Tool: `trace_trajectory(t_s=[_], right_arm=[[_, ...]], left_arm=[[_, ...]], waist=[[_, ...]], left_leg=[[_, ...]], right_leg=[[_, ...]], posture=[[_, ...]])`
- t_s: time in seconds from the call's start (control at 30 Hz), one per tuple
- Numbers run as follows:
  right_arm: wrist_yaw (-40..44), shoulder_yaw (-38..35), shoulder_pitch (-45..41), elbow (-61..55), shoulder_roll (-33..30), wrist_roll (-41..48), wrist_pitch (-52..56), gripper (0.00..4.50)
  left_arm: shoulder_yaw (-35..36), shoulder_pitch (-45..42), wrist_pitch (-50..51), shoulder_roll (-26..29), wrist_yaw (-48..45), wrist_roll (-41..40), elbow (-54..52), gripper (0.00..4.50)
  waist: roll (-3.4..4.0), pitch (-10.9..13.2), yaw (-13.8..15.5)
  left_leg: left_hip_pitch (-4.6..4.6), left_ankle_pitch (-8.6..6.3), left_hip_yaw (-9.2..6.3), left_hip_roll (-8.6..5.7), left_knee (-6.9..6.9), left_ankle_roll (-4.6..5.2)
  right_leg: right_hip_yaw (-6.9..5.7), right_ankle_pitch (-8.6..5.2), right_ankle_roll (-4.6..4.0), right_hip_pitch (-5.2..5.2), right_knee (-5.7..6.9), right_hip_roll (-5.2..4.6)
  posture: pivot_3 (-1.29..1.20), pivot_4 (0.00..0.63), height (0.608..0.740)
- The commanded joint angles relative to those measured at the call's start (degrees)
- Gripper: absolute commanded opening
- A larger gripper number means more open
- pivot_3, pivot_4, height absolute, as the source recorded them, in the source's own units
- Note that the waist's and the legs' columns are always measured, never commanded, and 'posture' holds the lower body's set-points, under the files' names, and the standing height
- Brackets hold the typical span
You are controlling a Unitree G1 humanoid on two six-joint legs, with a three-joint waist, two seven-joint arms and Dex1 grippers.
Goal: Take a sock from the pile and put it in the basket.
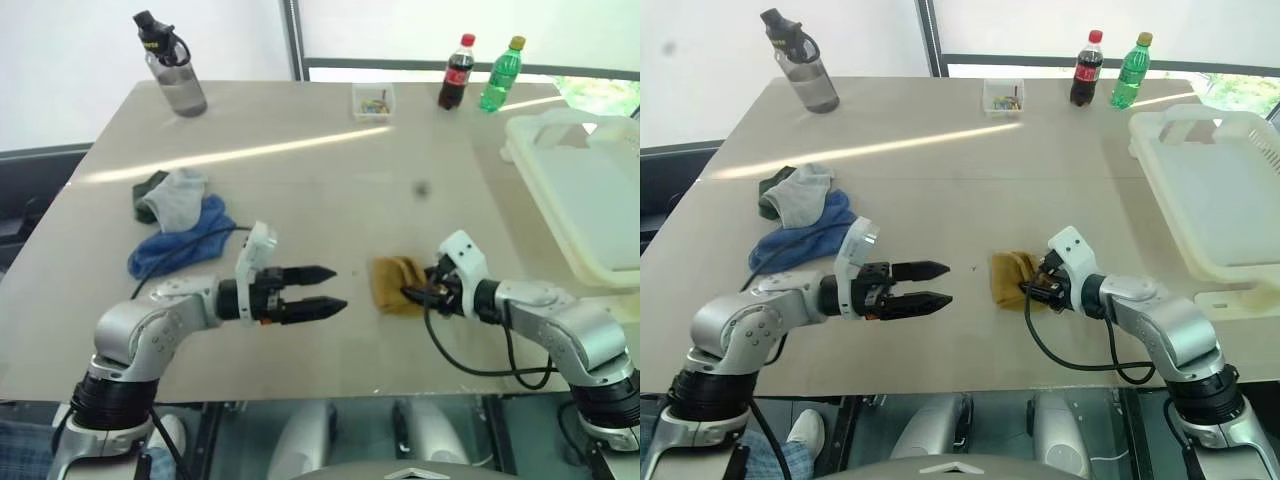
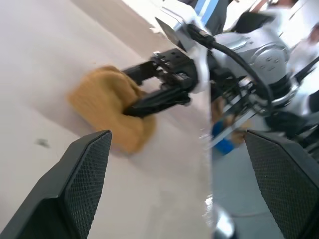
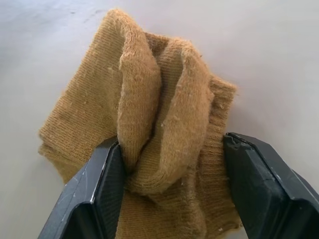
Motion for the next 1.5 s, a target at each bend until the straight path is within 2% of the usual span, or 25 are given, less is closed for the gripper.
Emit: trace_trajectory(t_s=[0.03,0.13,0.33,0.37,0.4,0.43,0.6,0.63,0.8,0.9,1.2,1.33,1.5], right_arm=[[3.8,5.36,1.92,0.42,-2.43,-4.42,-7.13,3.12],[5.71,8.39,2.38,1.18,-3.49,-7.62,-11.79,3.12],[7.13,11.37,2.86,3.72,-5.57,-12.35,-13.91,3.12],[6.98,11.32,2.89,4.24,-5.5,-12.88,-13.83,2.85],[6.91,11.11,2.92,4.58,-5.37,-12.95,-13.32,2.4],[7.09,10.91,2.97,4.7,-5.29,-12.76,-12.53,2.31],[7.78,10.4,3.24,4.24,-5.3,-12.3,-10.78,0.25],[7.86,10.33,3.31,4.17,-5.3,-12.3,-10.68,0.02],[8.2,9.42,3.27,3.24,-5.41,-11.72,-10.35,0.02],[8.04,5.87,2.58,1.75,-5.0,-9.33,-8.41,0.02],[6.55,-12.72,-5.59,1.89,-5.41,0.67,2.49,0.02],[3.91,-24.63,-13.36,8.46,-4.53,6.02,8.24,0.02],[-2.28,-33.48,-24.24,22.25,-6.73,4.73,8.52,0.02]], left_arm=[[-0.08,-2.34,-5.94,2.01,-1.32,3.79,-2.58,4.49],[-0.96,-4.35,-6.65,4.85,-1.98,6.08,-2.74,4.49],[1.2,-6.86,-5.19,9.21,-3.53,4.49,-3.52,4.49],[1.36,-6.98,-4.89,9.73,-3.79,4.01,-4.05,4.5],[1.3,-7.1,-4.54,10.3,-3.86,3.81,-4.72,4.5],[1.39,-7.32,-4.07,10.64,-3.79,3.28,-5.44,4.5],[1.81,-8.5,-2.92,10.79,-2.34,2.0,-6.88,4.5],[1.85,-8.56,-2.8,10.8,-2.2,1.84,-7.02,4.5],[2.08,-8.84,-2.46,10.75,-1.87,1.14,-7.3,4.5],[1.92,-8.98,-2.94,11.11,-1.94,1.71,-7.06,4.5],[2.09,-11.23,-4.28,9.79,-0.07,2.58,-5.27,4.5],[2.08,-14.89,-4.79,6.88,2.18,2.36,-3.32,4.5],[1.71,-16.03,-5.4,5.84,2.86,2.6,-3.26,4.5]], waist=[[0.0,0.0,0.0],[-0.01,0.01,-0.07],[-0.09,0.05,-0.15],[-0.1,0.04,-0.12],[-0.1,0.04,-0.12],[-0.1,0.04,-0.11],[-0.12,0.03,0.03],[-0.13,0.03,0.03],[-0.14,0.02,0.07],[-0.14,0.02,0.18],[-0.17,0.42,0.12],[-0.2,0.75,0.09],[-0.2,0.76,-0.04]], left_leg=[[0.0,0.0,0.02,0.0,-0.01,0.0],[0.0,0.0,0.03,0.01,-0.02,0.0],[0.06,0.0,0.03,0.07,-0.03,0.0],[0.06,0.0,0.04,0.07,-0.03,0.0],[0.06,0.0,0.02,0.07,-0.03,0.0],[0.06,0.0,0.02,0.07,-0.03,0.0],[0.11,0.0,-0.01,0.09,0.08,0.0],[0.13,0.0,-0.01,0.09,0.12,0.0],[0.13,0.0,-0.02,0.08,0.21,0.0],[0.12,0.0,-0.02,0.07,0.21,0.0],[0.03,0.0,-0.02,0.02,0.27,0.01],[-0.04,0.01,-0.01,0.01,0.36,0.01],[-0.07,0.0,0.06,-0.06,0.35,0.01]], right_leg=[[0.0,0.0,0.0,0.0,-0.01,0.0],[0.01,0.02,0.05,0.0,-0.01,-0.01],[-0.02,0.12,0.22,0.02,-0.01,0.08],[-0.02,0.12,0.22,0.02,-0.01,0.07],[-0.03,0.12,0.22,0.03,-0.01,0.07],[-0.03,0.12,0.22,0.03,-0.01,0.07],[-0.04,0.1,0.2,0.14,0.01,0.07],[-0.05,0.09,0.19,0.19,0.01,0.07],[-0.07,0.1,0.19,0.21,0.04,0.07],[-0.07,0.13,0.23,0.21,0.04,0.07],[-0.05,0.14,0.24,0.14,0.1,0.05],[-0.04,0.15,0.24,-0.02,0.4,0.07],[0.02,0.15,0.24,-0.08,0.47,0.06]], posture=[[0.0,0.15,0.74],[0.0,0.15,0.74],[0.0,0.15,0.74],[0.0,0.15,0.74],[0.0,0.15,0.74],[0.0,0.15,0.74],[0.0,0.15,0.74],[0.0,0.15,0.74],[0.0,0.15,0.74],[0.0,0.15,0.74],[0.0,0.15,0.74],[0.0,0.15,0.74],[0.0,0.15,0.74]])
